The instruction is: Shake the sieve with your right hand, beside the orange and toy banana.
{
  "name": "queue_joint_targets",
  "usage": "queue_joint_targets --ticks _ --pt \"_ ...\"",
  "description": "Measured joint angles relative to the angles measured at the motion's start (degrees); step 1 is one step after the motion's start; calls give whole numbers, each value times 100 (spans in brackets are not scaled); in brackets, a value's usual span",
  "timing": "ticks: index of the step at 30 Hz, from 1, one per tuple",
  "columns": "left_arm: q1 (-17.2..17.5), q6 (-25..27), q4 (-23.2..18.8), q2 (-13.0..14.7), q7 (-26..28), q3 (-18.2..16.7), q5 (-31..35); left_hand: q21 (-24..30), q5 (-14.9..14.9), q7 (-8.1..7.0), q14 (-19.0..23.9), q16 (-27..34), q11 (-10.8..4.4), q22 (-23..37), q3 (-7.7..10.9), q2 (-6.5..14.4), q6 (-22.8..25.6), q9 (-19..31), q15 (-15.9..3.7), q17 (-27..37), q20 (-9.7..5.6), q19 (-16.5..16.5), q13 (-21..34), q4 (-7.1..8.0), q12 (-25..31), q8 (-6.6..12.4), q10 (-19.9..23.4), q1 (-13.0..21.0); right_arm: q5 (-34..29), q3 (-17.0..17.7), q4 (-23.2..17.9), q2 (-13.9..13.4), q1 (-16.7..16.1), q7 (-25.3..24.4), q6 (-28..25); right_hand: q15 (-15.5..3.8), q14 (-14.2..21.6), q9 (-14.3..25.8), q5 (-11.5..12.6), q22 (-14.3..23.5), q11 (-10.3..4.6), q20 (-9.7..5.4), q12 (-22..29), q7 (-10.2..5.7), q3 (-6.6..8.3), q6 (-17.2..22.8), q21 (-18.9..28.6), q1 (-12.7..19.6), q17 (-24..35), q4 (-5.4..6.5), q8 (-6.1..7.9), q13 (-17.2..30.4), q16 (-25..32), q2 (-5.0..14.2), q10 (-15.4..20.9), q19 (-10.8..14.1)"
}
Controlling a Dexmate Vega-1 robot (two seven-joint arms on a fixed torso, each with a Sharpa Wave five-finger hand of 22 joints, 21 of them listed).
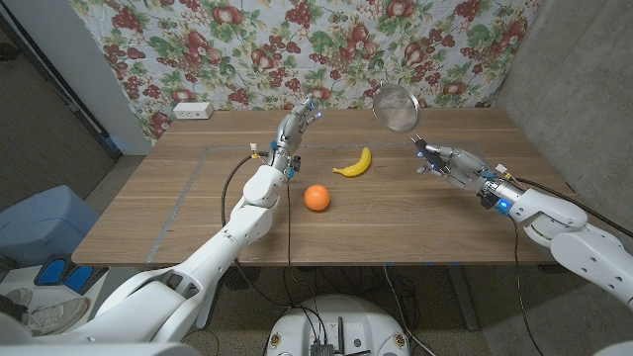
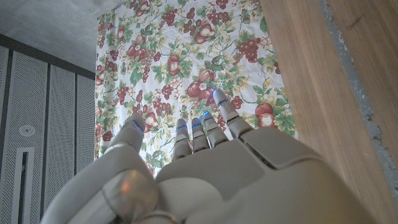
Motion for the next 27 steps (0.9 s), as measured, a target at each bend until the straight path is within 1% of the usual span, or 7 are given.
queue_joint_targets --ticks 5,8,11,16,23,24,27 --pt "7 -6 -18 10 -4 -8 -3 0 0 0 0 0 0 0 11 0 0 0 0 0 0 0 0 11 0 0 0 0 0 0 -3 -7 16 16 0 0 0 -1 -1 -27 0 31 0 0 0 0 22 0 0 0 -1 0 0 0 0 -31" --pt "8 -7 -19 11 -10 -8 -4 0 0 0 0 0 0 0 24 0 0 0 0 0 0 0 0 24 0 0 0 0 -1 -3 -47 -74 27 2 -42 0 0 -1 -1 -27 0 31 0 0 0 0 62 0 0 0 -1 0 0 0 0 -30" --pt "9 -8 -23 18 -19 -10 -6 0 0 0 0 0 0 0 46 0 0 0 0 1 4 5 0 1 0 0 0 1 -17 -19 -75 -127 38 -103 -236 0 0 -9 -2 -40 0 30 0 1 0 0 93 0 0 0 -1 0 23 0 0 -31" --pt "9 -7 -23 20 -27 -10 -6 -44 0 -1 0 0 0 0 46 0 0 0 0 1 22 22 -28 1 0 0 0 1 -27 -87 -151 -324 95 -269 -635 -8 -9 -21 22 -53 0 9 0 1 0 0 146 0 0 0 -16 -29 22 0 0 -51" --pt "7 -7 -23 20 -28 -10 7 -46 0 1 0 0 0 0 46 -24 2 0 0 1 22 22 -28 1 0 0 0 -23 -27 -180 -224 -586 190 -297 -714 -8 -9 -50 22 -98 0 9 0 36 0 -35 233 0 0 0 -23 -82 66 0 0 -51" --pt "-10 -7 -23 21 -28 -1 11 -46 0 21 0 0 0 0 46 -23 22 0 0 1 22 22 -28 1 0 0 0 -25 -31 -202 -240 -645 216 -441 -1179 -8 -9 -50 22 -107 0 9 0 35 1 -35 234 0 0 -1 -33 -82 65 0 0 -51" --pt "-17 -7 -20 21 -29 3 22 -46 0 20 0 0 0 0 70 -8 21 0 0 1 22 22 -28 -23 0 0 1 -53 -36 -256 -271 -769 276 -519 -1444 -8 -9 -65 22 -107 0 9 0 54 11 -54 234 0 0 -12 -62 -82 65 0 0 -51"
